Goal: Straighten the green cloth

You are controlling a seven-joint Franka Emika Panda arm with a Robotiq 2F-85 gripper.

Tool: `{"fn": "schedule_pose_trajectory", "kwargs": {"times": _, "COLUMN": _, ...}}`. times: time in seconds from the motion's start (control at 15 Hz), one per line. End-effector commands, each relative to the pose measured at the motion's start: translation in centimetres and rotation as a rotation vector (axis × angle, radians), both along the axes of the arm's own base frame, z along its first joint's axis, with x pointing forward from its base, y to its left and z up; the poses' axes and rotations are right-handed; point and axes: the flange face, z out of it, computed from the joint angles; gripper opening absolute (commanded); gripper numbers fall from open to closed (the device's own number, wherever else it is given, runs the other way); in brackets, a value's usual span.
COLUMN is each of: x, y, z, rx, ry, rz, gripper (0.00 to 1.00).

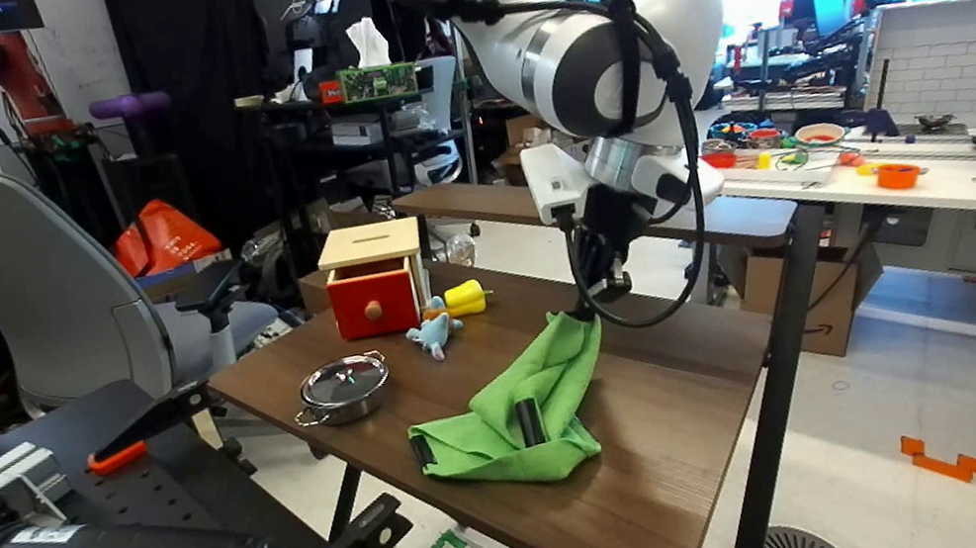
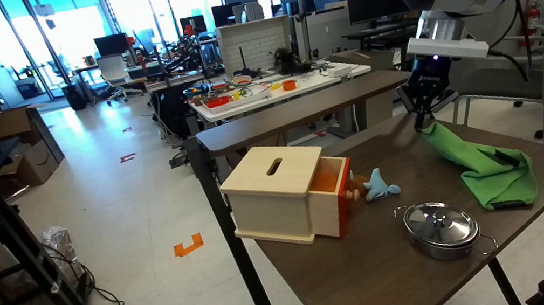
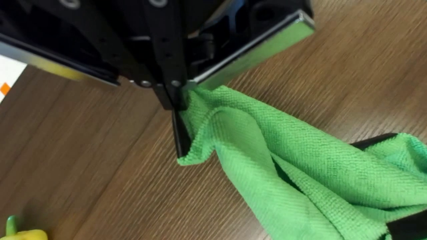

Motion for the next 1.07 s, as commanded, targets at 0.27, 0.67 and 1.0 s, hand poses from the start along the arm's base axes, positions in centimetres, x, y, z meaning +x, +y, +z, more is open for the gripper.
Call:
{"fn": "schedule_pose_trajectory", "kwargs": {"times": 0.27, "x": 2.7, "y": -0.4, "z": -1.8, "rx": -0.004, "ry": 0.006, "rz": -0.032, "gripper": 0.01}}
{"fn": "schedule_pose_trajectory", "kwargs": {"times": 0.67, "x": 3.2, "y": -0.9, "z": -2.4, "rx": 0.006, "ry": 0.040, "rz": -0.063, "gripper": 0.35}}
{"fn": "schedule_pose_trajectory", "kwargs": {"times": 1.0, "x": 3.7, "y": -1.5, "z": -0.8, "rx": 0.004, "ry": 0.044, "rz": -0.069, "gripper": 0.73}}
